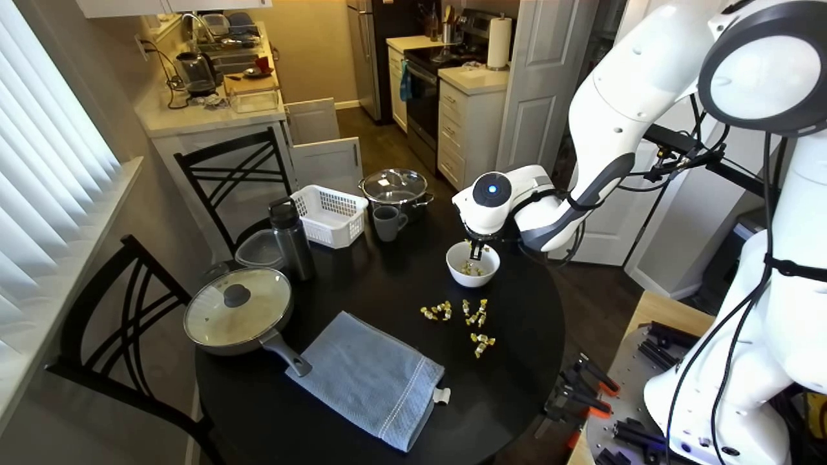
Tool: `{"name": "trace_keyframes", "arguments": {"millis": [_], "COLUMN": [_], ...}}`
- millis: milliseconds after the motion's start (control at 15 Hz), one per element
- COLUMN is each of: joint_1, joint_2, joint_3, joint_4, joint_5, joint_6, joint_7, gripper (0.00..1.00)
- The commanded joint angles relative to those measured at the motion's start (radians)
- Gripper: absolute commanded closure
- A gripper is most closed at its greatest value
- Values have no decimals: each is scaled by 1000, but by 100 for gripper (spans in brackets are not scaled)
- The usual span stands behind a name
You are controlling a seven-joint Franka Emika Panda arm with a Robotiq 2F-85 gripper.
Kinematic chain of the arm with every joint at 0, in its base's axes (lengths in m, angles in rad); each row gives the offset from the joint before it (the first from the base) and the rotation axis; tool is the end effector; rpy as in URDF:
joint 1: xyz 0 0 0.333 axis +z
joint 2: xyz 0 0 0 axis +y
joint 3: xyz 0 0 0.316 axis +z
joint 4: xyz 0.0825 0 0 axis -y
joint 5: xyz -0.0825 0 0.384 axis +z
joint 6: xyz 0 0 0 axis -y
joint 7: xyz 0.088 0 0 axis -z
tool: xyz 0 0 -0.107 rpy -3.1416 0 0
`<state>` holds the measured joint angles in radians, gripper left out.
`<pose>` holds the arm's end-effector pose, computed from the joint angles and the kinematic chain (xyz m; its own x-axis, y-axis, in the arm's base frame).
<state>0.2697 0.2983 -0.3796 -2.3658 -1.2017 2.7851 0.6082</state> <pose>0.4992 -0.0189 0.2050 0.8944 0.4403 0.0787 0.3357 -0.7771 0.5323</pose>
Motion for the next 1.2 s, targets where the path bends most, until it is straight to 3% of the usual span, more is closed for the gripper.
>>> {"name": "trace_keyframes", "arguments": {"millis": [0, 467, 800, 1133], "joint_1": [31, 69, 68, -11], "joint_2": [30, 36, 100, 230], "joint_3": [-12, 16, 77, 153], "joint_4": [28, 29, 51, 86], "joint_5": [-76, -80, -32, 58], "joint_6": [-22, 8, 44, 215], "joint_7": [104, 110, 57, -81], "gripper": [42, 2, 0, 0]}}
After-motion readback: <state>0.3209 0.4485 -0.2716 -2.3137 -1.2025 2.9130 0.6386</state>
